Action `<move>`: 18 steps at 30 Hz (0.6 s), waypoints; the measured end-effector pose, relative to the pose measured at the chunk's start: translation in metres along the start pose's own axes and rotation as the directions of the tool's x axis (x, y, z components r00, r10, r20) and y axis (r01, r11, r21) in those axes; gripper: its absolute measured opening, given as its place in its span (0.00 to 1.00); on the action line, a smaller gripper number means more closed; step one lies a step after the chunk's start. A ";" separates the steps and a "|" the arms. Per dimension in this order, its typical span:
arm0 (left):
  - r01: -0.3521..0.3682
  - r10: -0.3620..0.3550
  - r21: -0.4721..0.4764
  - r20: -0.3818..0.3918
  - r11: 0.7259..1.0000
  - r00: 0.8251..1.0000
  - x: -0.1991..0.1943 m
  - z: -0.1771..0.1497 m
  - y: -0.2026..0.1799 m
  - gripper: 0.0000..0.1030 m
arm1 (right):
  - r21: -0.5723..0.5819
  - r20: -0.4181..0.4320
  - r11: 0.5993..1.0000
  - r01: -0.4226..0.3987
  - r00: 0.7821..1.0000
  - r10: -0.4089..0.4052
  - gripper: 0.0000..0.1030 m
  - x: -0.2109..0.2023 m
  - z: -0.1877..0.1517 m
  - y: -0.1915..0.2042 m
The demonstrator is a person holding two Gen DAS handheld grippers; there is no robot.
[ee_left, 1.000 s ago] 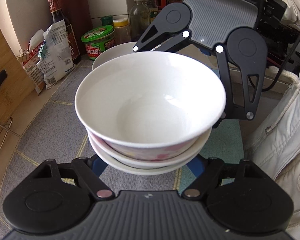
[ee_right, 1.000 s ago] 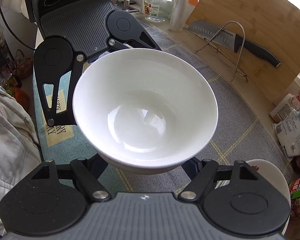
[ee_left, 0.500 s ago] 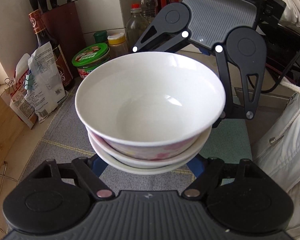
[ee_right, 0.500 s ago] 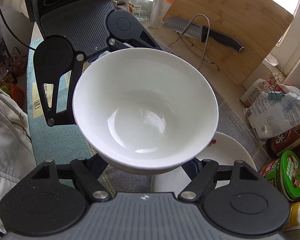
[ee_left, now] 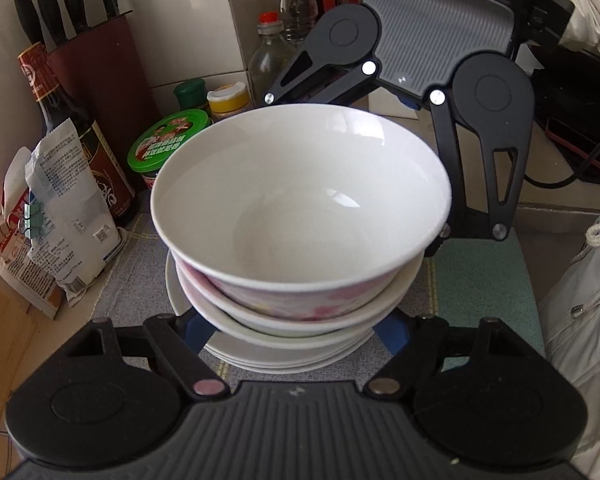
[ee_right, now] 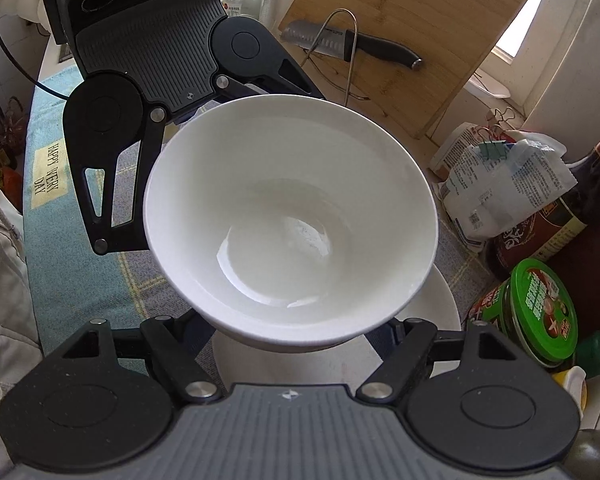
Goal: Organize plates and bowls
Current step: 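Lift the bowl stack with both tools and carry it over the plate stack, then lower the bowl stack onto the flower-print plates with both tools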
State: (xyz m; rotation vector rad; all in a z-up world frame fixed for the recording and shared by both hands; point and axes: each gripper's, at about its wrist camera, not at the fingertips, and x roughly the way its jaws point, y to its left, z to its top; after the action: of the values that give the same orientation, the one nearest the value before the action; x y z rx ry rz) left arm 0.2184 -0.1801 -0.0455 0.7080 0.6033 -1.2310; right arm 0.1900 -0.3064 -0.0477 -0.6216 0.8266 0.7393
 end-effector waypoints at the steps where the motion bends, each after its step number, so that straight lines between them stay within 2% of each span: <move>1: 0.002 -0.002 0.001 -0.002 1.000 1.000 0.003 0.002 0.001 0.79 | 0.001 -0.002 1.000 0.000 1.000 0.000 0.80 0.001 -0.002 -0.002; 18: 0.018 -0.018 -0.005 -0.009 1.000 1.000 0.040 0.014 0.011 0.79 | 0.018 -0.040 1.000 0.005 0.999 -0.004 0.80 0.010 -0.026 -0.032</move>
State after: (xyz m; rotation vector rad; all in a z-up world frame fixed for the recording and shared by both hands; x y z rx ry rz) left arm 0.2387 -0.2135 -0.0651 0.7060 0.6211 -1.2432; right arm 0.2081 -0.3413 -0.0632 -0.6236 0.8674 0.7168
